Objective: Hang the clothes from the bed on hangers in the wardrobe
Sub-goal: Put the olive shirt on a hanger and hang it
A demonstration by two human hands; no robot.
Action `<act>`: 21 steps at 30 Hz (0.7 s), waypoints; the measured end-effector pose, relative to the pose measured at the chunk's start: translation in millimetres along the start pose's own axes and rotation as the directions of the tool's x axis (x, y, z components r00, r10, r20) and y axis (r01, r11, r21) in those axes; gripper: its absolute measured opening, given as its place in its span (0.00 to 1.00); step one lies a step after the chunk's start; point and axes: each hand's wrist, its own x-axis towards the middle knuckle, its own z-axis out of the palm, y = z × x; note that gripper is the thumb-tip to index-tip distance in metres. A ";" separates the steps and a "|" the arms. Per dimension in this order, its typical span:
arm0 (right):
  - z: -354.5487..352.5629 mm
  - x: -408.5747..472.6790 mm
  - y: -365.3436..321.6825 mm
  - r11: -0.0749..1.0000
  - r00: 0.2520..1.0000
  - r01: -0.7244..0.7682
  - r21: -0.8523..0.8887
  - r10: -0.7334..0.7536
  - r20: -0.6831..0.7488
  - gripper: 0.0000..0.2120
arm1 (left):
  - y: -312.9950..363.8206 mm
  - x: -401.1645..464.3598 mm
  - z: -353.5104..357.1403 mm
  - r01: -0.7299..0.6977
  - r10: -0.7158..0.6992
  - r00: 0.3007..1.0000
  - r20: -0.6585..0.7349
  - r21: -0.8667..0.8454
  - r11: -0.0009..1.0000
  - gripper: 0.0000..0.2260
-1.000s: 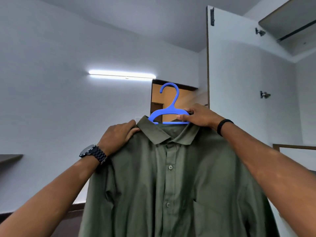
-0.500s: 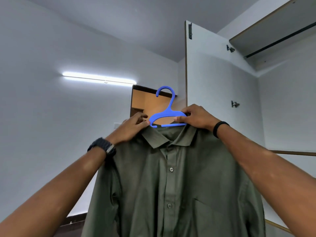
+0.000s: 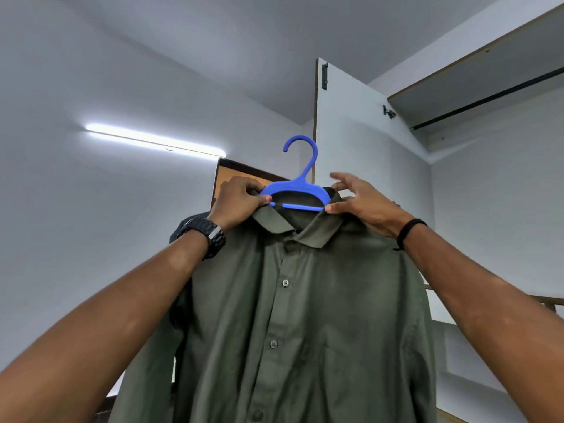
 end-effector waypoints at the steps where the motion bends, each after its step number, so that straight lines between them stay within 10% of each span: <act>1: -3.0 0.9 -2.4 0.997 1.000 -0.013 -0.077 0.011 -0.028 0.32 | 0.4 3.4 -1.6 -0.010 0.010 0.999 -0.049 0.005 1.000 0.03; 5: -24.3 4.8 -12.2 0.794 0.973 -0.057 -0.605 0.179 0.143 0.05 | 6.4 14.3 -10.4 -0.111 0.120 0.980 -0.156 0.066 0.992 0.08; 7: -35.5 4.9 -18.4 0.795 0.974 -0.071 -0.602 0.185 0.129 0.10 | 8.5 25.1 -18.0 -0.164 0.168 0.986 -0.025 0.111 0.980 0.08; 12: -35.1 16.4 -34.9 0.453 0.927 -0.049 -0.890 -0.312 -0.210 0.06 | 24.8 64.8 -44.8 -0.121 0.049 0.946 0.320 0.210 0.970 0.11; 16: -60.9 20.1 -67.9 0.912 0.979 -0.080 -0.402 0.148 0.141 0.11 | 37.1 73.8 -35.0 -0.197 0.215 0.976 -0.033 0.282 0.939 0.11; 21: -89.4 19.4 -87.0 0.847 1.000 0.003 -0.532 -0.007 -0.005 0.21 | 47.2 83.2 -33.6 -0.148 0.145 0.989 0.031 0.237 0.960 0.12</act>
